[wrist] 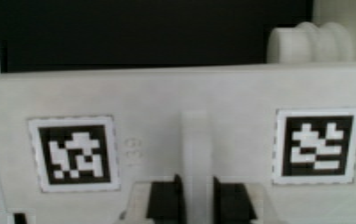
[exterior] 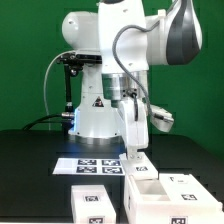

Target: Assemble cabinet

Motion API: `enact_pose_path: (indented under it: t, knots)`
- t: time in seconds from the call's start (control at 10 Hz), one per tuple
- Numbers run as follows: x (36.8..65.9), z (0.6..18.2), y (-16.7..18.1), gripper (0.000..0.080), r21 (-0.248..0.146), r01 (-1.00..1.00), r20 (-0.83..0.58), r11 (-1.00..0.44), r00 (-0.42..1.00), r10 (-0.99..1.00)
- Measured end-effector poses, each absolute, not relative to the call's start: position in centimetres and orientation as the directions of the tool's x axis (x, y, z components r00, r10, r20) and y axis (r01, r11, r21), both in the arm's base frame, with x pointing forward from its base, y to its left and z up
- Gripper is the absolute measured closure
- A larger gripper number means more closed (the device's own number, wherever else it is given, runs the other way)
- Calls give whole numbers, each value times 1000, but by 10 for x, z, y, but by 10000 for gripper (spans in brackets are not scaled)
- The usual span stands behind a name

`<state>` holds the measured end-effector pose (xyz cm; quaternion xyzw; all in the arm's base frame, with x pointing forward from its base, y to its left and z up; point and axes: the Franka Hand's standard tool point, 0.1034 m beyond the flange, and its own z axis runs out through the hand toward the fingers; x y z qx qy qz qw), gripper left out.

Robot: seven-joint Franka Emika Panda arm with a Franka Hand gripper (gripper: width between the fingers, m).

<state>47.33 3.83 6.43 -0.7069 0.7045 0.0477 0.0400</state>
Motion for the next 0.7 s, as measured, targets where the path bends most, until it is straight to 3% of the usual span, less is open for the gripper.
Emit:
enact_pose_path:
  t: [0.7]
  knots:
    - [496, 62, 40, 737, -16, -999, -107, -32, 34, -994]
